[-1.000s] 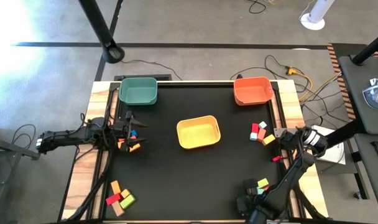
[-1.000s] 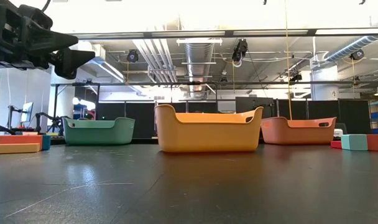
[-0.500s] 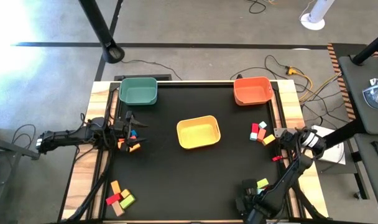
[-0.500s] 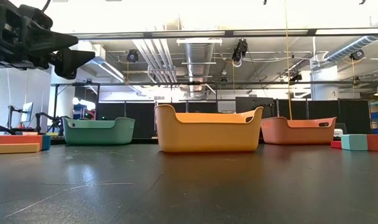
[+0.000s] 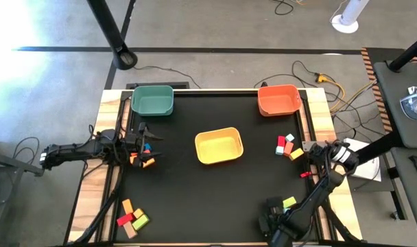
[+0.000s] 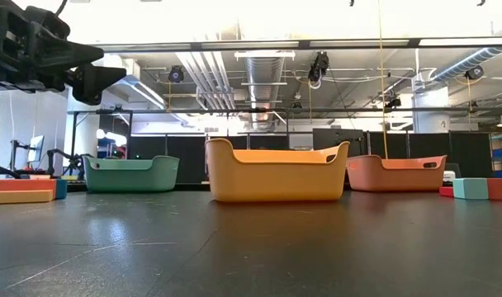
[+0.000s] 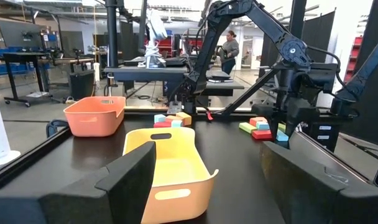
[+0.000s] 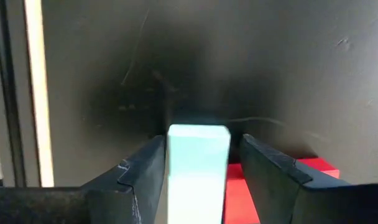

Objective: Sort blocks by size
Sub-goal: Put the light blue thin block into the yellow bin

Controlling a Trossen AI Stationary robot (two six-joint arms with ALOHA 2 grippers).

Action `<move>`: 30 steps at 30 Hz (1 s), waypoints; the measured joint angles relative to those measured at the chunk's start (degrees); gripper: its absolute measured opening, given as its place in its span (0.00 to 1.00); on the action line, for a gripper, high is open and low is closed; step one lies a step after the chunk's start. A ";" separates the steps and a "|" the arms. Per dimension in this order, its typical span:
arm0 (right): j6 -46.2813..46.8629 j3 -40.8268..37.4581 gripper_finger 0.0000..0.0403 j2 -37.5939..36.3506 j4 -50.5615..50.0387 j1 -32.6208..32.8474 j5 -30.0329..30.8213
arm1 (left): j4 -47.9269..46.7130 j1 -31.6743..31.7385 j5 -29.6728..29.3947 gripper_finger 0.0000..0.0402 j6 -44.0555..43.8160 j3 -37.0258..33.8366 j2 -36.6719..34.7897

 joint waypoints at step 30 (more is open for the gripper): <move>9.12 -1.64 0.33 -0.32 -0.95 -2.38 -4.45 | 0.00 0.02 0.00 0.68 0.01 0.00 0.00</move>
